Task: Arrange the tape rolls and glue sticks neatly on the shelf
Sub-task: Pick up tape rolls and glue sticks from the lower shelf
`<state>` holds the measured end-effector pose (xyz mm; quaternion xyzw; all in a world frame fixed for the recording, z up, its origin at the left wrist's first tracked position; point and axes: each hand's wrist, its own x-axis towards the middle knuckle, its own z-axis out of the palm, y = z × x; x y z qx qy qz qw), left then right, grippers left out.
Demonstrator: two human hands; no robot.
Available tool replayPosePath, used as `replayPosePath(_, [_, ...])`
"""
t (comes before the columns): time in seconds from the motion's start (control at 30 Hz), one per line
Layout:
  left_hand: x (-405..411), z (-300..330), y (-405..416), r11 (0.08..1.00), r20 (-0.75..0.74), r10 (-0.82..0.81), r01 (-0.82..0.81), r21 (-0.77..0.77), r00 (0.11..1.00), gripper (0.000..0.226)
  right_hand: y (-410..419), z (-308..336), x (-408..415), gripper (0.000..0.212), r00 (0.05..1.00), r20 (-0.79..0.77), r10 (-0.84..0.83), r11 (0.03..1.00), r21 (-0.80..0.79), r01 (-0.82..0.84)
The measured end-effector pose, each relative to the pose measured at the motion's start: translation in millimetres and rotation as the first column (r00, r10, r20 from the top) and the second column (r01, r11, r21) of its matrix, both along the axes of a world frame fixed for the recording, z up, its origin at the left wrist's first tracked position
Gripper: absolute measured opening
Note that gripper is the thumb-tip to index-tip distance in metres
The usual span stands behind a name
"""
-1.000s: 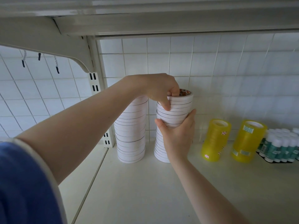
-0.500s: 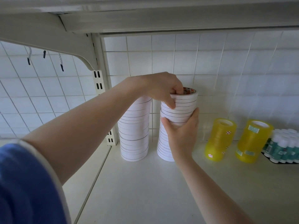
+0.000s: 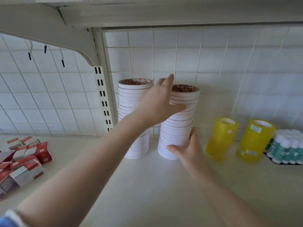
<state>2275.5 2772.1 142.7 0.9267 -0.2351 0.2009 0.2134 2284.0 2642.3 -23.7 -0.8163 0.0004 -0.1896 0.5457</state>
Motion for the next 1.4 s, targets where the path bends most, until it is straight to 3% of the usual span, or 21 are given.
replayPosePath(0.13, [-3,-36,-12,0.964,-0.042,0.058,-0.067,-0.256,0.997,0.097,-9,-1,-2,0.083,0.997,-0.055,0.049,0.998,-0.046,-0.051])
replayPosePath(0.3, [5,-77,-37,0.805,-0.165,0.180,-0.242,-0.541,0.970,0.091,-3,-5,-5,0.102,0.993,-0.111,-0.046,0.992,-0.118,0.033])
replayPosePath(0.43, [10,-96,-54,0.714,-0.241,0.199,-0.309,-0.628,0.950,0.122,-3,-11,-4,0.087,0.988,-0.115,-0.107,0.951,-0.300,0.068])
replayPosePath(0.5, [11,-100,-60,0.683,-0.239,0.237,-0.337,-0.648,0.942,0.126,-2,-10,-6,0.087,0.989,-0.052,-0.140,0.909,-0.402,0.108])
replayPosePath(0.6, [13,-102,-65,0.663,-0.219,0.282,-0.355,-0.659,0.934,0.126,-3,-11,-7,0.096,0.988,0.034,-0.151,0.889,-0.433,0.151])
replayPosePath(0.73, [14,-103,-65,0.655,-0.196,0.303,-0.353,-0.668,0.933,0.122,-4,-11,-8,0.078,0.988,0.067,-0.141,0.890,-0.428,0.156])
replayPosePath(0.87, [15,-102,-67,0.646,-0.157,0.325,-0.340,-0.683,0.933,0.117,-6,-13,-6,0.042,0.992,-0.046,-0.116,0.905,-0.417,0.087])
replayPosePath(1.03, [19,-100,-65,0.637,-0.177,0.362,-0.382,-0.670,0.915,0.081,-4,-14,-5,0.042,0.986,-0.030,-0.167,0.902,-0.408,0.140])
replayPosePath(1.17, [19,-98,-63,0.680,-0.127,0.378,-0.369,-0.634,0.917,0.062,-3,-15,-2,0.049,0.983,-0.018,-0.181,0.887,-0.436,0.156])
replayPosePath(1.3, [22,-100,-60,0.694,-0.131,0.338,-0.341,-0.634,0.932,0.071,-2,-16,-1,0.061,0.982,-0.025,-0.187,0.885,-0.439,0.157])
replayPosePath(1.4, [22,-100,-58,0.704,-0.160,0.259,-0.300,-0.644,0.953,0.104,-3,-19,0,0.075,0.984,-0.060,-0.170,0.905,-0.404,0.132])
